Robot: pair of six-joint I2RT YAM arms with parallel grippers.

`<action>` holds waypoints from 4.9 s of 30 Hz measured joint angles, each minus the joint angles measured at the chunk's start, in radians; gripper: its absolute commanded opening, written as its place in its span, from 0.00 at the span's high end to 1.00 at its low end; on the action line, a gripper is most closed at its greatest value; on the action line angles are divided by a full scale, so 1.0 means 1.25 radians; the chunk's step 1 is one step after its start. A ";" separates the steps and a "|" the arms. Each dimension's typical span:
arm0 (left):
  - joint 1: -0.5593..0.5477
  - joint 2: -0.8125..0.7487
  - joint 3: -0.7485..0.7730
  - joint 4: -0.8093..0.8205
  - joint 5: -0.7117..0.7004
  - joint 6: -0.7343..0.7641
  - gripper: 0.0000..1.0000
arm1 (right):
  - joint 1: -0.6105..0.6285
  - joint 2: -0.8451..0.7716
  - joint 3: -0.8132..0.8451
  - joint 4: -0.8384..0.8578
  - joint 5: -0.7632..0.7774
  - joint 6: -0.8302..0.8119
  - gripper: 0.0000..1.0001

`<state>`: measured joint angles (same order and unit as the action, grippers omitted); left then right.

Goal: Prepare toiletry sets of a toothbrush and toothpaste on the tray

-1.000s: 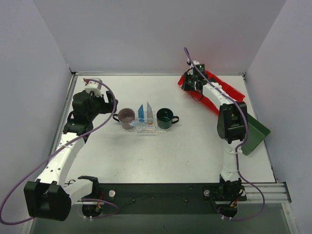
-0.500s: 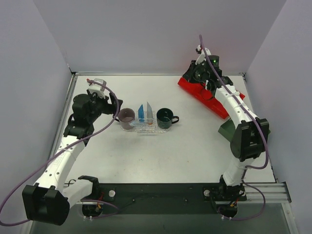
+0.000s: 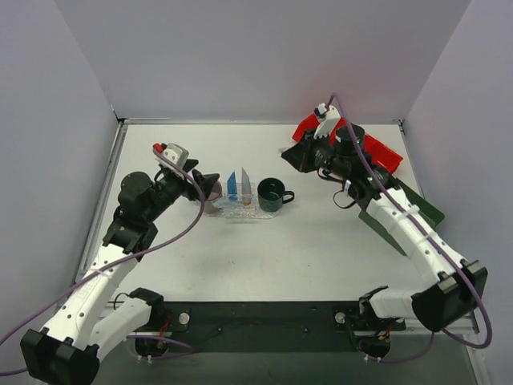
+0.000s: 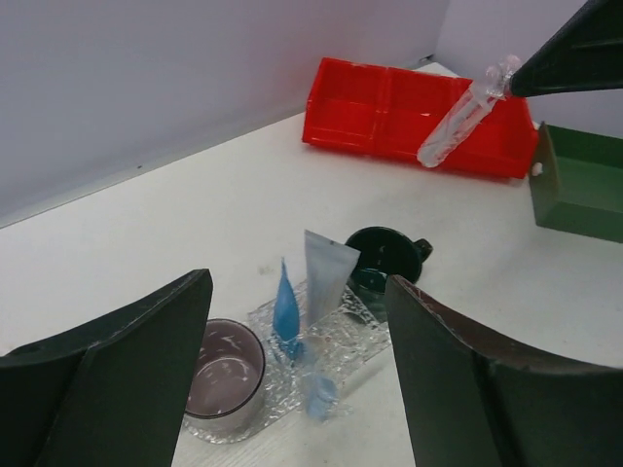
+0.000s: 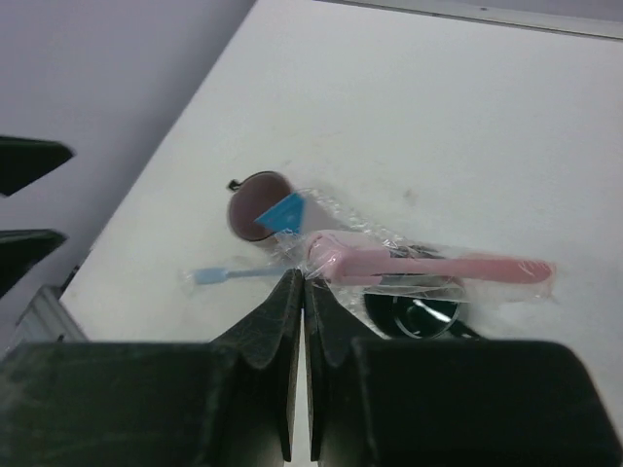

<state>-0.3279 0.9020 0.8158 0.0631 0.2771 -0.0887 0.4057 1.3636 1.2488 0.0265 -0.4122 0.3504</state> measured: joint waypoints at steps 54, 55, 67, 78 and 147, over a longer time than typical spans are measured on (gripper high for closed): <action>-0.315 0.056 -0.099 0.193 0.326 -0.033 1.00 | 0.334 -0.304 -0.217 0.132 -0.109 0.285 1.00; -0.318 0.057 -0.099 0.192 0.327 -0.033 1.00 | 0.331 -0.304 -0.217 0.132 -0.110 0.285 1.00; -0.382 0.085 -0.081 0.088 0.360 0.029 1.00 | 0.256 -0.395 -0.116 -0.177 -0.073 0.111 0.35; -0.398 0.166 -0.022 -0.014 0.501 0.069 1.00 | 0.310 -0.395 0.014 -0.437 -0.111 -0.090 0.39; -0.230 0.080 0.013 -0.082 0.320 0.058 0.15 | 0.441 -0.432 -0.141 -0.346 0.312 -0.180 1.00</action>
<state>-0.6155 1.0023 0.8326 -0.0399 0.6769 -0.0162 0.9573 0.8242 1.0725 -0.4057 -0.0223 0.1249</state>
